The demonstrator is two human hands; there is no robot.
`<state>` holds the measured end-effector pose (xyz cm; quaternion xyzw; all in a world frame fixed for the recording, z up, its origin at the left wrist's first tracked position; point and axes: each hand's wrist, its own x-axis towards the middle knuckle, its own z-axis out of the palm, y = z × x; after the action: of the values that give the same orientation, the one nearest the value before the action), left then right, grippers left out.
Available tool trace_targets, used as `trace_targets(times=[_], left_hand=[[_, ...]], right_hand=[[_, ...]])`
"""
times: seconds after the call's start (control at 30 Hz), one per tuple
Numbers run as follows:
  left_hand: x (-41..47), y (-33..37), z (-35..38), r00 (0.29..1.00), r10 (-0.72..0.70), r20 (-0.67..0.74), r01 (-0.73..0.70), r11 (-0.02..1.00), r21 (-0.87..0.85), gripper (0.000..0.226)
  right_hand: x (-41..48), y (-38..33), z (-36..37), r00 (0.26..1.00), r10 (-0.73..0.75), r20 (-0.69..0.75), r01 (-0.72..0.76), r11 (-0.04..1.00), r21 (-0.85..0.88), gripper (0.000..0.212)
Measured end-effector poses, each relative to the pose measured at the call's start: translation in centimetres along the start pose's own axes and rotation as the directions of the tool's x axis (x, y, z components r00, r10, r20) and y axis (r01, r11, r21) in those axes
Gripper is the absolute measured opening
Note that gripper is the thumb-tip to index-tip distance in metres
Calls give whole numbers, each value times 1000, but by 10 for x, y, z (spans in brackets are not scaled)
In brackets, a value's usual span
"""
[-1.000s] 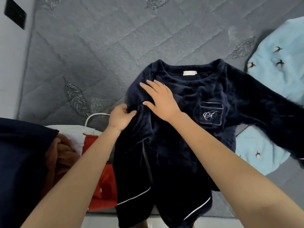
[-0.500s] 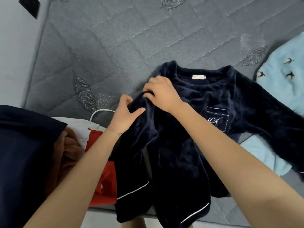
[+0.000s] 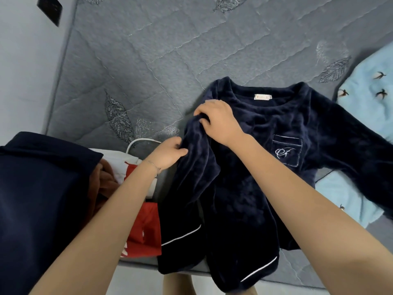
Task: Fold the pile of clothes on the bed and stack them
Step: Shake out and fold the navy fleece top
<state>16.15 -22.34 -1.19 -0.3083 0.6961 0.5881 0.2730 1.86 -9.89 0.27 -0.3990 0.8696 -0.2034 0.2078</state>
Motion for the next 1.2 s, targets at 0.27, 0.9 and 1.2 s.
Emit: trace_targets(times=[0.27,0.9,1.2], left_hand=[[-8,23,-22,977,143,-156,-143,990,14,29],[-29,34,-24,995,100,-3,-95,956,278,27],[-26,54,-40,993,113,-37,-101,968,231,10]], right_hand=[[-2,-24,-14,976,-176,129,169,984,59,18],[-15,-28,-43,985,-30,168,-11,971,237,38],[-7,-30,-40,978,18,207,-67,971,230,9]])
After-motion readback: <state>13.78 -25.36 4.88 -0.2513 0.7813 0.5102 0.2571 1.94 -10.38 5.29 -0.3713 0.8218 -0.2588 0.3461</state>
